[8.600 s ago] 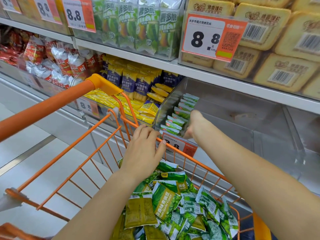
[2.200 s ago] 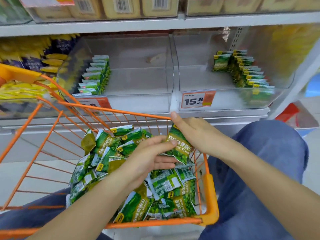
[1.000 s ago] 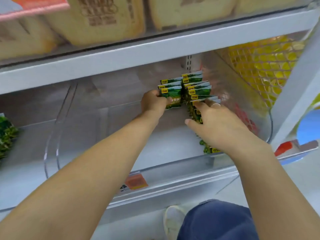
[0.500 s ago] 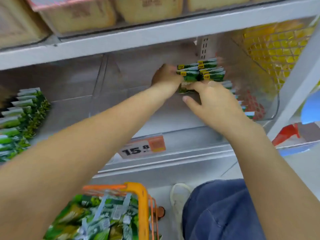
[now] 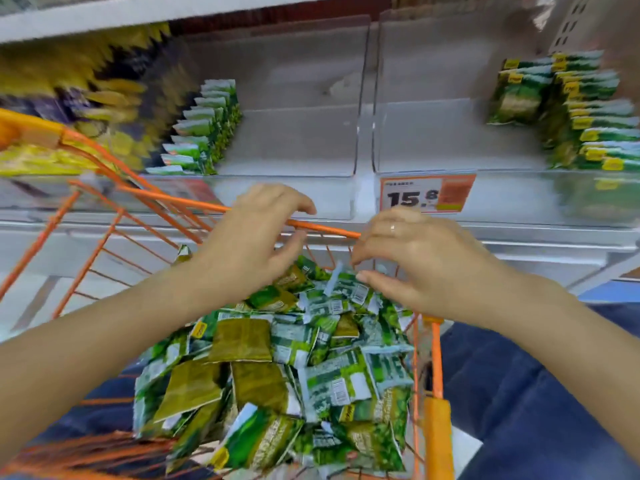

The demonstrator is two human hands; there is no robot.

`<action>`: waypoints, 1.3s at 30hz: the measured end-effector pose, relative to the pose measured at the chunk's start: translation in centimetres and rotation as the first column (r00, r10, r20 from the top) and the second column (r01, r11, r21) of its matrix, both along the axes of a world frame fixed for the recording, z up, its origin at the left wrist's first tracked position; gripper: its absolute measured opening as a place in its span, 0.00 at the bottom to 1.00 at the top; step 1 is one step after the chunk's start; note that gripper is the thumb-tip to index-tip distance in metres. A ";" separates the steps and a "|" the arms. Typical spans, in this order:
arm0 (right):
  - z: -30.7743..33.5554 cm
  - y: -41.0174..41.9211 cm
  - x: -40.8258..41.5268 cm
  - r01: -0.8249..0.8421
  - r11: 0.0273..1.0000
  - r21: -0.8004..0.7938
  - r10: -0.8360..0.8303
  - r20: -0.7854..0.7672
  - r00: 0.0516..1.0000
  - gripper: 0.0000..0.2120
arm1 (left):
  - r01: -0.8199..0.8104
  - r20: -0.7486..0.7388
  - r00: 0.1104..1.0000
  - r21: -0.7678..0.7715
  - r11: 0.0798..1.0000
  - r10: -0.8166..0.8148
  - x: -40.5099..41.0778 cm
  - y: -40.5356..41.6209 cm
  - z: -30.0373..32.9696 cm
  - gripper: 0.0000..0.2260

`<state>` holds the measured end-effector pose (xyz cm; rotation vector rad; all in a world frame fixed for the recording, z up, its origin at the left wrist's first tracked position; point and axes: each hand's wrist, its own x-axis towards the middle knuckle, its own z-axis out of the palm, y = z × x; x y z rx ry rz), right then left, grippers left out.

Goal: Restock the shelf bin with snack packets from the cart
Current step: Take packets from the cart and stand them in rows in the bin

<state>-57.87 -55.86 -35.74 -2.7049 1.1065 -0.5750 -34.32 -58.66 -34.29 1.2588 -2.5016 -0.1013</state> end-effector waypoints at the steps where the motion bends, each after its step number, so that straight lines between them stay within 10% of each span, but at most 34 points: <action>1: -0.1 -0.1 0.0 0.001 0.999 0.036 -0.003 0.041 0.999 0.15 | -0.030 0.016 0.999 -0.074 0.997 0.031 1.3 0.2 0.4 0.12; 4: -0.1 -0.8 -0.1 0.011 0.992 0.126 -0.028 0.134 0.991 0.14 | -0.176 -0.054 0.983 0.028 0.984 0.177 3.8 1.7 1.0 0.13; 8: -0.2 -1.1 -0.1 0.073 0.996 0.057 -0.080 0.129 0.988 0.12 | -0.214 0.278 0.949 0.222 0.951 0.149 4.4 2.7 -0.7 0.26; 14: 0.5 -1.0 1.1 0.107 0.994 0.022 -0.109 0.258 0.960 0.11 | -0.253 0.479 0.870 0.233 0.939 0.116 3.9 2.8 -1.9 0.17; 19: 1.2 -1.3 3.2 0.093 0.981 0.172 -0.141 0.290 0.946 0.10 | -0.262 0.013 0.959 0.417 0.870 0.283 5.4 2.2 -2.0 0.06; 25: 2.6 -2.6 4.8 0.023 0.883 0.468 -0.158 0.251 0.955 0.13 | -0.023 -0.493 0.747 0.652 0.758 0.447 3.9 1.7 1.2 0.12; 33: 5.1 -4.1 1.3 -0.168 0.798 0.579 -0.406 0.722 0.560 0.10 | 0.138 -0.658 0.632 0.615 0.776 0.409 -3.6 -1.7 6.1 0.07; 39: 4.9 -8.5 -8.5 0.295 0.778 0.554 -0.611 0.560 0.559 0.11 | 0.164 -0.617 0.700 0.630 0.759 0.360 -14.0 -7.3 5.6 0.11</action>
